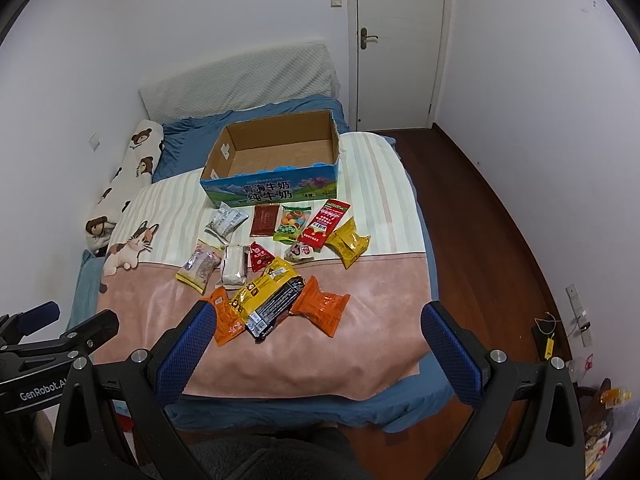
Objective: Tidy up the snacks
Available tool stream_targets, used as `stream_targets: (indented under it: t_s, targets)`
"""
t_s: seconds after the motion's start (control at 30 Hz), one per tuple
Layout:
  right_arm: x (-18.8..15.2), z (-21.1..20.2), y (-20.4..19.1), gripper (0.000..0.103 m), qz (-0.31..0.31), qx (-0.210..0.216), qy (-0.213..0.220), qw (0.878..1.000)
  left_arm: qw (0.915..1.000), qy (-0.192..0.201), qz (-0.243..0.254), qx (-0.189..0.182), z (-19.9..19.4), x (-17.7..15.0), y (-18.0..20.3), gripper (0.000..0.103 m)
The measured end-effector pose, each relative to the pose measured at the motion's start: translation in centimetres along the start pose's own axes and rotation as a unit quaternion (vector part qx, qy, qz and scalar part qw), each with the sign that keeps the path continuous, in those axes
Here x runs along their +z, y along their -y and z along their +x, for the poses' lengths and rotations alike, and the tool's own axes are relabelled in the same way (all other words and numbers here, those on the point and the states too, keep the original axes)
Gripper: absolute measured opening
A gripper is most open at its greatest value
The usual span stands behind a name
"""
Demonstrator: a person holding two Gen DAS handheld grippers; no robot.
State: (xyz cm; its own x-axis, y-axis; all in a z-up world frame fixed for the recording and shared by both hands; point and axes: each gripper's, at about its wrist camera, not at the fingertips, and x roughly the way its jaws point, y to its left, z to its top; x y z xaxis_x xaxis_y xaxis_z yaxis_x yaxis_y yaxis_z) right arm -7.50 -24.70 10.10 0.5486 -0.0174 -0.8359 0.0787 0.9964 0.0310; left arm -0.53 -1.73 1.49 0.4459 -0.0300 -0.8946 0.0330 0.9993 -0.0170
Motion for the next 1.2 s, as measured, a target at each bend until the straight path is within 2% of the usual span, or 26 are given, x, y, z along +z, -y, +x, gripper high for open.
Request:
stream_targets:
  t_s: [0.67, 0.8, 0.97, 1.13, 1.2]
  targets:
    - [0.0, 0.0, -0.3, 0.103, 0.001, 0.008, -0.003, 1.0, 0.9999, -0.005, -0.008, -0.005, 0.2, -0.1, -0.8, 0.103]
    - [0.8, 1.2, -0.3, 0.103, 0.007, 0.015, -0.011, 1.0, 0.9999, -0.004, -0.013, -0.001, 1.0, 0.1, -1.3, 0.103]
    - [1.0, 4.9, 0.1, 0.103, 0.037, 0.041, -0.031, 0.998, 0.9991, -0.014, -0.028, 0.028, 5.1, 0.5, -3.0, 0.103]
    - [0.4, 13.0, 0.5, 0.103, 0.087, 0.067, -0.1, 0.989, 0.9953, -0.058, -0.064, 0.043, 12.2, 1.0, -5.6, 0.103]
    - [-0.1, 16.7, 0.5, 0.103, 0.101, 0.065, -0.129, 0.984, 0.9924, -0.086, -0.073, 0.048, 15.3, 1.2, -6.4, 0.103]
